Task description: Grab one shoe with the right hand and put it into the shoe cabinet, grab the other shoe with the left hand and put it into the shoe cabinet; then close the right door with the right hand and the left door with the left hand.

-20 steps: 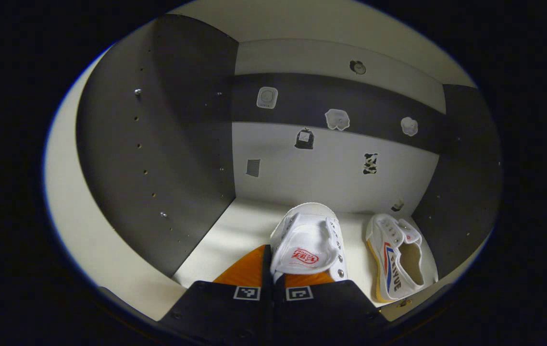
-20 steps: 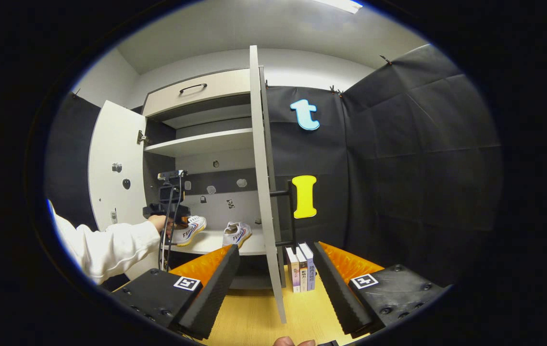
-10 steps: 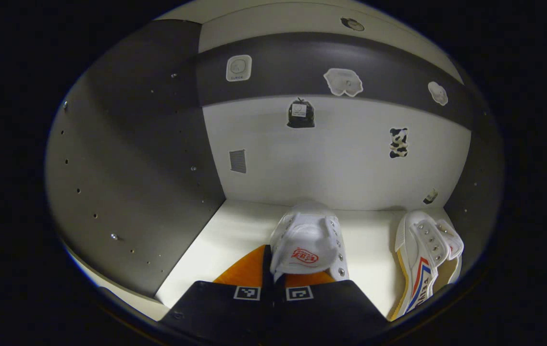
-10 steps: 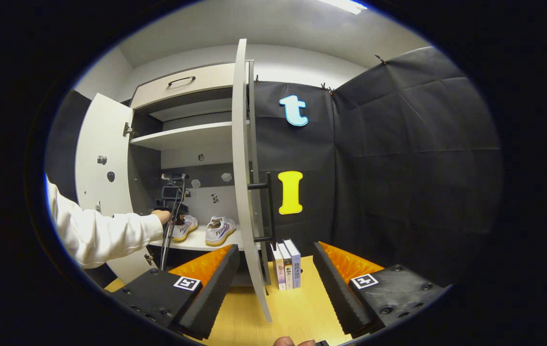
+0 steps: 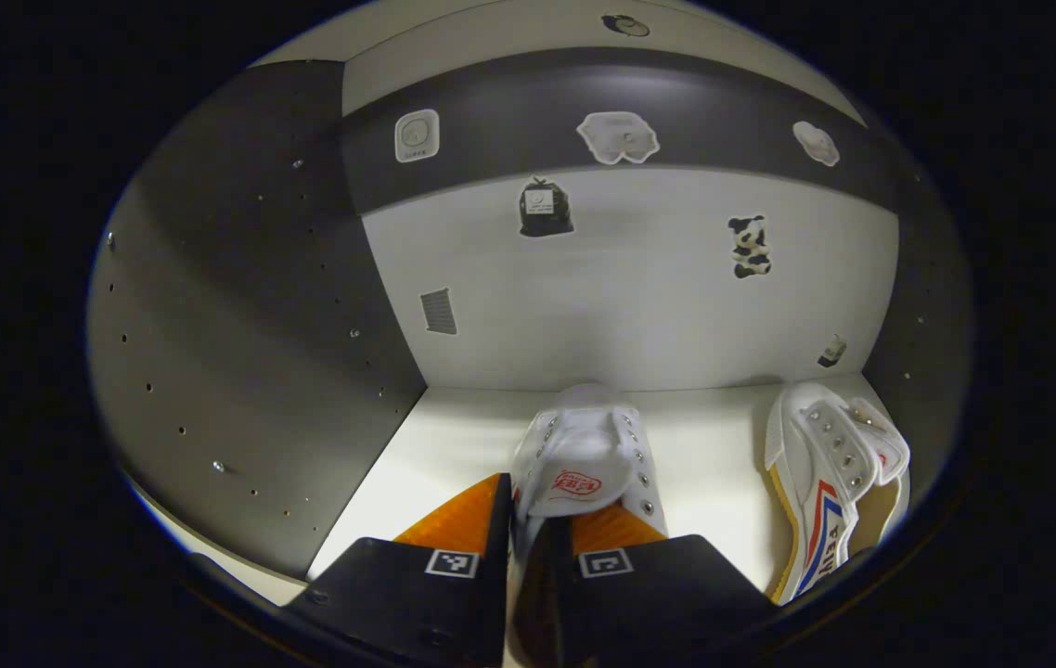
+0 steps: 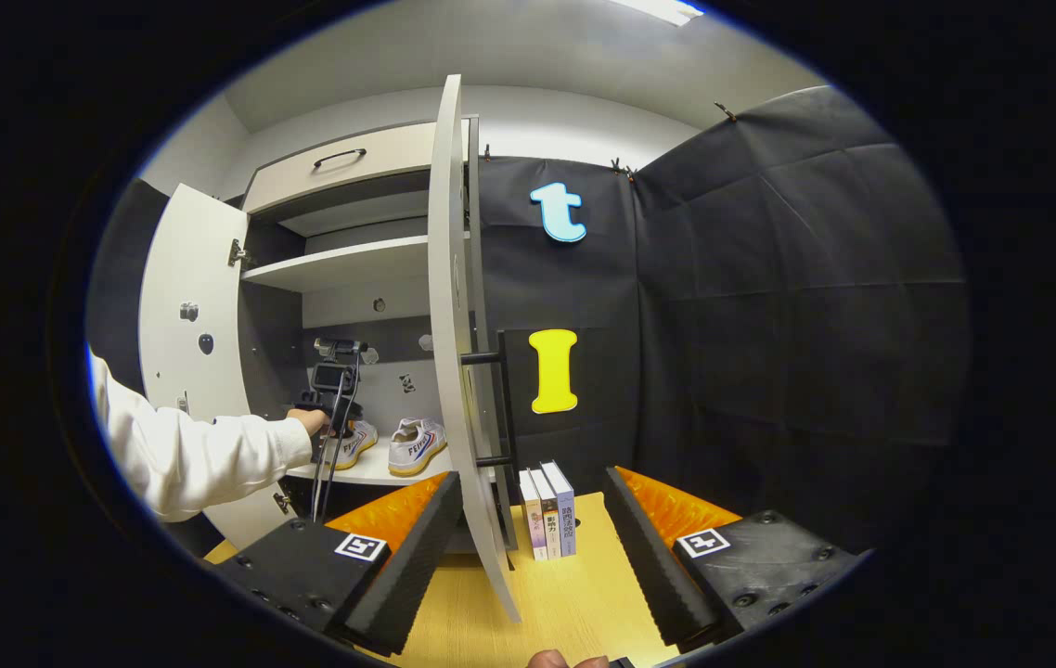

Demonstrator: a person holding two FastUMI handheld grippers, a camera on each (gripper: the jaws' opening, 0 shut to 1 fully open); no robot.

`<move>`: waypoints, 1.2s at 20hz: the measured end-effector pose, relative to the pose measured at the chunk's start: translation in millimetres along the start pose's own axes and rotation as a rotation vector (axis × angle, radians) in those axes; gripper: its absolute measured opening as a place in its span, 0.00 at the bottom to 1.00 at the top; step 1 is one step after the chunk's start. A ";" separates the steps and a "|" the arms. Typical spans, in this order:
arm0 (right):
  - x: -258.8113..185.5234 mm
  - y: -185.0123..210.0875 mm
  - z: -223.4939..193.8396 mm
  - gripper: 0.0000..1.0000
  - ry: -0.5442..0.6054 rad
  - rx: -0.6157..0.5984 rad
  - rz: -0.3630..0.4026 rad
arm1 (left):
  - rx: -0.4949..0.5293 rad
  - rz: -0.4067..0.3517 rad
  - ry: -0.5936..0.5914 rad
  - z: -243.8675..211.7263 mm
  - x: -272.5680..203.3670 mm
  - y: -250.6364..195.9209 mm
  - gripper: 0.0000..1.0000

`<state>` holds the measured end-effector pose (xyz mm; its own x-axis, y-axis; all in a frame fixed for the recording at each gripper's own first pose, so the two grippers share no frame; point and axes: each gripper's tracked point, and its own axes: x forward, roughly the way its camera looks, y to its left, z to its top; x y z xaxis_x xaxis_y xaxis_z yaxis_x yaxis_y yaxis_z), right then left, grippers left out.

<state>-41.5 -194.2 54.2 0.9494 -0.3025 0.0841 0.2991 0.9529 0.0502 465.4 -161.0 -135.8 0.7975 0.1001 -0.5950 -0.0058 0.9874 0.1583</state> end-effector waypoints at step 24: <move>50.2 -48.1 32.1 0.98 0.014 0.032 0.040 | -0.067 -0.246 -0.514 -36.4 -335.2 7.5 0.96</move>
<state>-11.4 -256.0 88.0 0.9617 -0.2641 0.0729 0.2583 0.9628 0.0793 176.0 -182.7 36.1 0.9711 -0.1892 -0.1457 0.1918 0.9814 0.0035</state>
